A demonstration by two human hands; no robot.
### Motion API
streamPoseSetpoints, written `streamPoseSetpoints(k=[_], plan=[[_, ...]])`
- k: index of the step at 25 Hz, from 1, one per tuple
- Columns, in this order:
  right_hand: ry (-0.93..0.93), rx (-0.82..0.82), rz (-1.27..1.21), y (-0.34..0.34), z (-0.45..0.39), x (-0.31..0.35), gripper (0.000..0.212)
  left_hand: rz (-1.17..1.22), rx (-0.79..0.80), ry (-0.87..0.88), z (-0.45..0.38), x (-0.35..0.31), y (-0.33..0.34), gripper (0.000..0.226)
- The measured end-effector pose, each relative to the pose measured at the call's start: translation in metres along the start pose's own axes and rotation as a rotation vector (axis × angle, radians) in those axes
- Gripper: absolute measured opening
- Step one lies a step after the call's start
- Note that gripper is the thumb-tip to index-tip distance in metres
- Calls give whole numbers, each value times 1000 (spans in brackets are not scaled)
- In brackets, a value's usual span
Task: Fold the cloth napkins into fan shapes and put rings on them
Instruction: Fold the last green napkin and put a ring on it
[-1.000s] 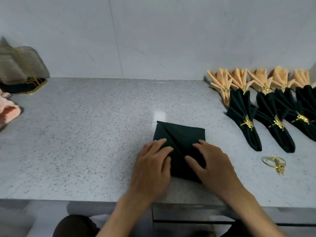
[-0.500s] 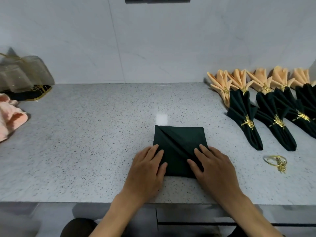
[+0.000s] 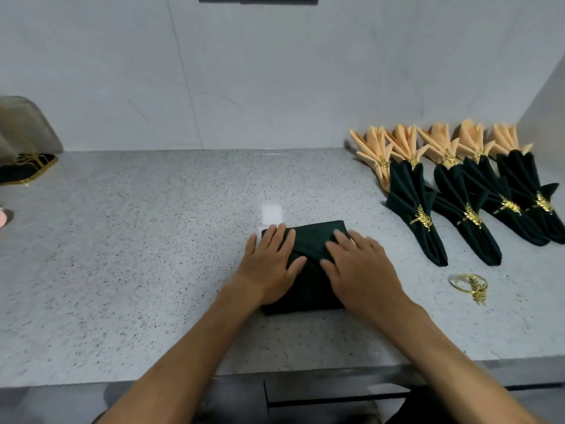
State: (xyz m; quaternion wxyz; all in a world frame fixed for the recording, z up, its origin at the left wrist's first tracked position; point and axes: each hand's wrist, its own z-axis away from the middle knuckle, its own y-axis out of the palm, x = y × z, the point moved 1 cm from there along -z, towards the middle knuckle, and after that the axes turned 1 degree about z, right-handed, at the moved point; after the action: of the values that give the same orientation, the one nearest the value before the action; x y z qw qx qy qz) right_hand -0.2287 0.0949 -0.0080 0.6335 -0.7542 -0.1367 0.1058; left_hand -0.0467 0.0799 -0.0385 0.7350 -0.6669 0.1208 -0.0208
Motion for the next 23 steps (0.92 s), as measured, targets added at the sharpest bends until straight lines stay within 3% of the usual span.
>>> streamPoseSetpoints(k=[2,5,8,12,15,17,19,23], plan=[[92,-15,-117,10,-28,12,66,-3,-7,-19,1,-1,1,66],[178,181,-147,41,-54,6,74,17,-3,-70,-1,-6,1,67],[106,203,-156,40,-60,-1,75,36,-18,-105,-4,-6,2,69],[-99,136,-92,31,-1,0,95,22,-5,-125,-5,-7,2,68],[-115,132,-160,24,33,-8,75,37,-260,-23,1,-9,-7,68],[-94,84,-237,24,34,-11,64,79,-440,238,26,-9,-9,60],[-94,-7,-344,24,33,-10,57,151,-418,415,57,0,-6,50],[-61,-134,-456,24,33,-15,20,205,-348,370,78,15,-7,35]])
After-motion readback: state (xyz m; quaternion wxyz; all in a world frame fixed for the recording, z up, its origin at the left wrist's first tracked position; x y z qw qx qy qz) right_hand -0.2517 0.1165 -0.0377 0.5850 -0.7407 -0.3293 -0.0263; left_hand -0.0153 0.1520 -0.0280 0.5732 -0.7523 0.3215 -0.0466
